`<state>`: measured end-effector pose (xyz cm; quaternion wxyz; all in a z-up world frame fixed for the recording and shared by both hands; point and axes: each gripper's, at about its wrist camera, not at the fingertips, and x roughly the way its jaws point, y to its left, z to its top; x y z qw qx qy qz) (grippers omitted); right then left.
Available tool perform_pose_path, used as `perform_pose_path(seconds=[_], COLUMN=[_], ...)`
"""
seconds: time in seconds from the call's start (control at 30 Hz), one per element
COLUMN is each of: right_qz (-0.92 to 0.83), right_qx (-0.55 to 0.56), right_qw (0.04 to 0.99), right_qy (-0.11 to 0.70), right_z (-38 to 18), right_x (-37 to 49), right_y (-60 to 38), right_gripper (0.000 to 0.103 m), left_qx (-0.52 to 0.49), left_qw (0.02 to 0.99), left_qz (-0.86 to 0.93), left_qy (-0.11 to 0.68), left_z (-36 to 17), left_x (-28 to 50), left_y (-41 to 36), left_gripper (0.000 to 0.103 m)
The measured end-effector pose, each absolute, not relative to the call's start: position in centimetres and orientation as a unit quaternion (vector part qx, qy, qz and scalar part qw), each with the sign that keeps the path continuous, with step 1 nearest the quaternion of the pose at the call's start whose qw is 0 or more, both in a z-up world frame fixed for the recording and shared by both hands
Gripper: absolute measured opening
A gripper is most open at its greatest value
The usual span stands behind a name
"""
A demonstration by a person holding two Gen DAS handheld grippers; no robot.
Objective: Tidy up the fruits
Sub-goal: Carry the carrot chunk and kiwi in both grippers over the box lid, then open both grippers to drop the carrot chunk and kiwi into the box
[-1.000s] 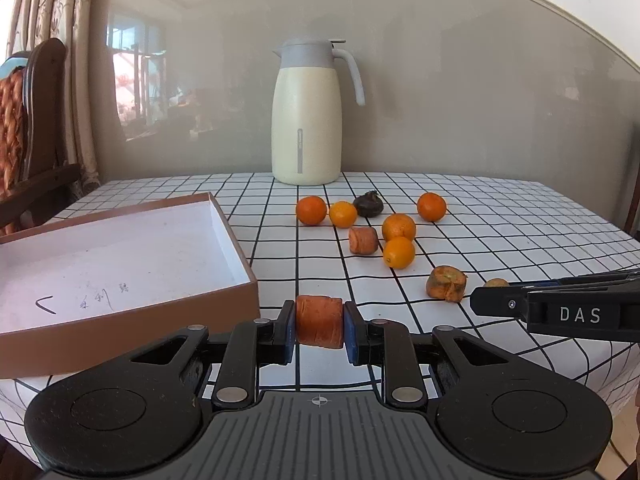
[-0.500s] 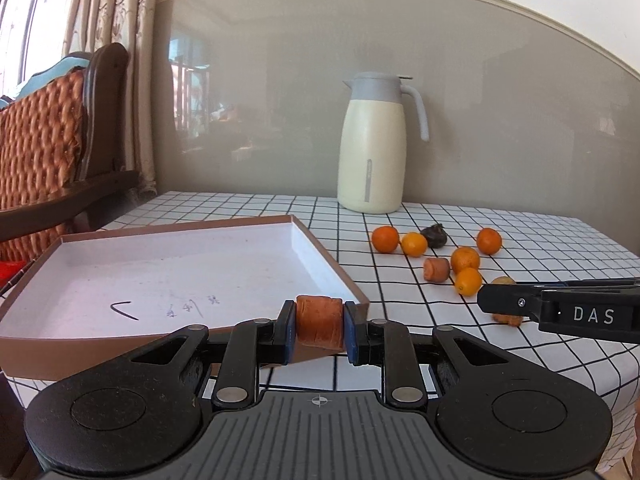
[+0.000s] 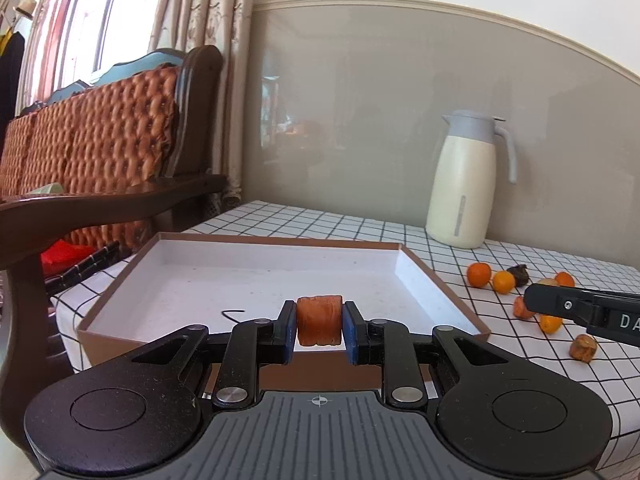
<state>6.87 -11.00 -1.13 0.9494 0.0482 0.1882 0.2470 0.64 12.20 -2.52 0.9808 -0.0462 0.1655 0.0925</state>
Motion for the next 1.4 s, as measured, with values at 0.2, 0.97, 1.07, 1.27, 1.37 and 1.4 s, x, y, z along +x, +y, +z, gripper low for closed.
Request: perform_pose_path(seconds=[0.2, 0.97, 1.07, 1.27, 1.37, 1.4], right_qz=[0.258, 0.258, 0.257, 0.253, 0.24, 0.237], right_qx=[0.044, 0.035, 0.036, 0.036, 0.033, 0.042], right_qw=[0.949, 0.942, 0.942, 0.941, 0.947, 0.95], right_qy=[0.174, 0.212, 0.212, 0.222, 0.213, 0.199], right_z=[-1.0, -2.4, -2.4, -2.8, -2.8, -2.5], right_x=[7.4, 11.4, 11.7, 12.3, 12.1, 11.7], right_y=[-9.7, -5.5, -5.4, -5.1, -5.0, -5.4], right_gripper=[0.019, 0.019, 0.019, 0.023, 0.061, 0.081], left_qx=[-0.06, -0.073, -0.073, -0.073, -0.078, -0.086], left_qw=[0.977, 0.955, 0.954, 0.953, 0.95, 0.949], left_qz=[0.134, 0.226, 0.23, 0.23, 0.244, 0.246], left_qy=[0.155, 0.177, 0.177, 0.183, 0.178, 0.175], left_z=[-2.6, -4.3, -4.3, -4.4, -4.3, -4.2], left_x=[0.5, 1.8, 1.9, 2.4, 2.4, 2.3], left_y=[15.0, 21.4, 21.5, 21.4, 21.6, 21.6], left_gripper=[0.025, 0.025, 0.025, 0.025, 0.035, 0.053])
